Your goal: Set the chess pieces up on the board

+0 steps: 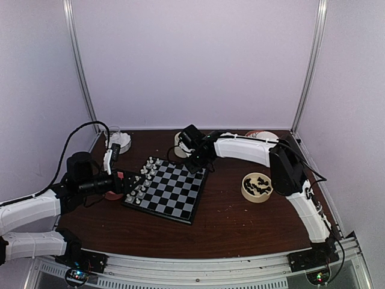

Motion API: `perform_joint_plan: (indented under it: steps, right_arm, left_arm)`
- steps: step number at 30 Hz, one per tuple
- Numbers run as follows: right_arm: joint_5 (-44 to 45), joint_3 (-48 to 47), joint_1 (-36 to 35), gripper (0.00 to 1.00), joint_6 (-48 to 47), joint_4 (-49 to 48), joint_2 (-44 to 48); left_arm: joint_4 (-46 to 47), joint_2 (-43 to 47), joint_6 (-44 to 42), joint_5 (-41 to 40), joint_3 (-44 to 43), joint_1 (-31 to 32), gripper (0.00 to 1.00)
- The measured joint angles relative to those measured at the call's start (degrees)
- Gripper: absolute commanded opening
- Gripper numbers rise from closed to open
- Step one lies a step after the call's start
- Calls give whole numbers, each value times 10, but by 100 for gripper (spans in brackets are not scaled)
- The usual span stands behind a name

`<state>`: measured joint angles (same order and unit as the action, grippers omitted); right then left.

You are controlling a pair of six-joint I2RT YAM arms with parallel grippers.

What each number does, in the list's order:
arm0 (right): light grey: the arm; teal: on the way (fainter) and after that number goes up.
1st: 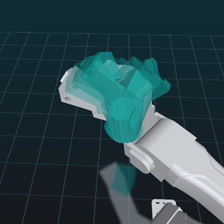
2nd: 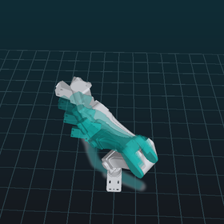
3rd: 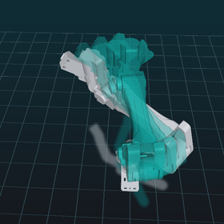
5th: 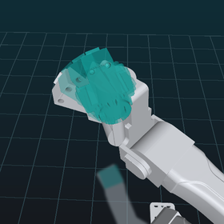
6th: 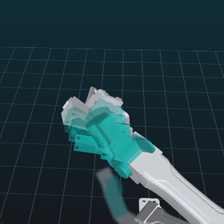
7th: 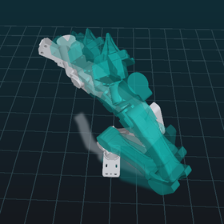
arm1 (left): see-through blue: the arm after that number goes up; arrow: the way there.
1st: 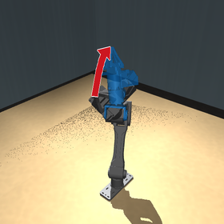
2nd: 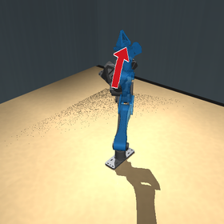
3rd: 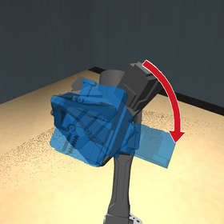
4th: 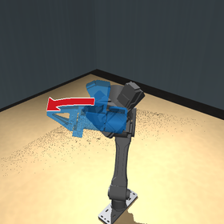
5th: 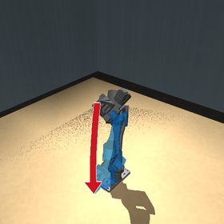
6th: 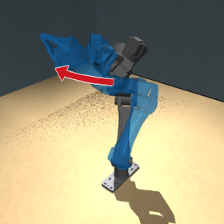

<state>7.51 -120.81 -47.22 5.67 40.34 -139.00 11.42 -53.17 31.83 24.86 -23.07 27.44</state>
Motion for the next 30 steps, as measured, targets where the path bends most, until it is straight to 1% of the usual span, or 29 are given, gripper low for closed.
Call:
perform_joint_plan:
  steps: [11,15,22,26,30]
  right_arm:
    - [0,0,1,18,0,0,0]
    - [-2,-6,1,24,0,4,0]
    - [-22,-3,1,25,3,6,14]
    - [-33,55,1,25,11,0,82]
    - [-38,161,1,25,22,-29,204]
  left_arm:
    - [0,0,0,0,0,0,98]
    - [0,0,0,0,0,0,98]
    - [-7,0,0,-4,0,0,98]
    - [-10,0,0,-4,0,0,98]
    - [-13,-5,-5,-5,-6,12,98]
